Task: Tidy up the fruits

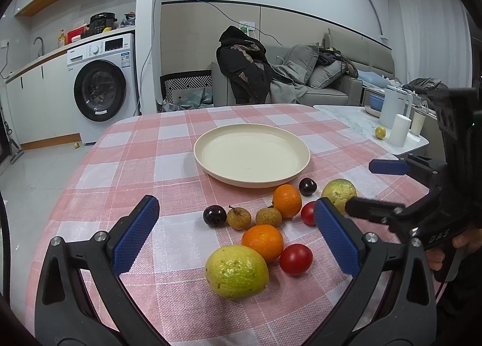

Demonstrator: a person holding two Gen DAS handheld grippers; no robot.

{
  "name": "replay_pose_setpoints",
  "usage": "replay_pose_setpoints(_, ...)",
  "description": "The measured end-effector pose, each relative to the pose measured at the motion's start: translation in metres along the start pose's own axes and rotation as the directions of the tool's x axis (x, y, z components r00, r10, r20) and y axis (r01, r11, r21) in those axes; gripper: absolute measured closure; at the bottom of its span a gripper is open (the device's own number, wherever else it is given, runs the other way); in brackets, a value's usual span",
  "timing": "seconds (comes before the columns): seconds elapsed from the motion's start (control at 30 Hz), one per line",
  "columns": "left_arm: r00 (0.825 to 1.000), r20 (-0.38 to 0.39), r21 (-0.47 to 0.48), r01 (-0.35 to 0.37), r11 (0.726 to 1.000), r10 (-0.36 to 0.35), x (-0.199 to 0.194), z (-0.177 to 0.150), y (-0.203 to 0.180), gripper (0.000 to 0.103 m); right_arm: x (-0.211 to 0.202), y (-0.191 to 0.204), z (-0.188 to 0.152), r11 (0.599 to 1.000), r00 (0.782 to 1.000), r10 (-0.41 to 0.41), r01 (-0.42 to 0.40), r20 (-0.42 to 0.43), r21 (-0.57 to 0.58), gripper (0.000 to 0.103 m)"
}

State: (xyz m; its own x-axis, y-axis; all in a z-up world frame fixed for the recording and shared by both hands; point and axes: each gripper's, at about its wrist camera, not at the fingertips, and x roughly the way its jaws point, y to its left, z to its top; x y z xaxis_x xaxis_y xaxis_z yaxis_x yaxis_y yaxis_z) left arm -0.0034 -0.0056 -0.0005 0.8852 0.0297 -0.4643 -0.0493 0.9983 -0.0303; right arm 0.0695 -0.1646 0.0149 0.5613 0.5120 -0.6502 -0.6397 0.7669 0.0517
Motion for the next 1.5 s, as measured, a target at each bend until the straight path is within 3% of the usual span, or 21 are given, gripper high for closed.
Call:
replay_pose_setpoints(0.27,0.992,-0.115,0.002,0.062,0.998,-0.061,0.006,0.0,0.003,0.001,0.012,-0.016,-0.005,0.999,0.993,0.01,-0.004,-0.119,0.047,0.002)
replay_pose_setpoints(0.4,0.986,-0.157,0.037,0.055,0.998,-0.048,0.007,-0.007,0.003,0.001,0.021,-0.023,-0.008,0.997,0.986,0.032,-0.019,-0.166,0.077,0.018)
replay_pose_setpoints(0.67,0.966,-0.25,0.017,0.073,0.997,-0.067,0.023,-0.016,0.013,0.003,0.034,-0.028,-0.006,0.992,0.978,0.072,-0.05,-0.194,0.114,0.029)
replay_pose_setpoints(0.77,0.951,-0.292,-0.016,0.1,0.995,-0.101,0.029,-0.019,0.017,0.009,0.039,-0.033,-0.005,0.986,0.973,0.11,-0.08,-0.205,0.149,0.033)
replay_pose_setpoints(0.83,0.942,-0.315,-0.029,0.111,0.993,-0.115,0.033,-0.021,0.018,0.02,0.041,-0.033,-0.004,0.984,0.97,0.119,-0.087,-0.212,0.154,0.039)
replay_pose_setpoints(0.97,0.927,-0.342,-0.045,0.145,0.988,-0.151,0.04,-0.024,0.018,0.033,0.043,-0.034,-0.002,0.981,0.969,0.13,-0.096,-0.209,0.166,0.04)
replay_pose_setpoints(1.03,0.923,-0.353,-0.042,0.149,0.988,-0.154,0.041,-0.026,0.016,0.05,0.044,-0.037,-0.001,0.979,0.968,0.139,-0.102,-0.207,0.177,0.042)
replay_pose_setpoints(1.23,0.923,-0.352,-0.038,0.152,0.988,-0.156,0.044,-0.025,0.017,0.054,0.045,-0.036,0.0,0.975,0.967,0.154,-0.116,-0.203,0.189,0.047)
replay_pose_setpoints(1.5,0.95,-0.268,-0.041,0.156,0.987,-0.161,0.031,-0.013,0.017,0.054,0.033,-0.033,-0.001,0.981,0.98,0.135,-0.111,-0.144,0.162,0.048)
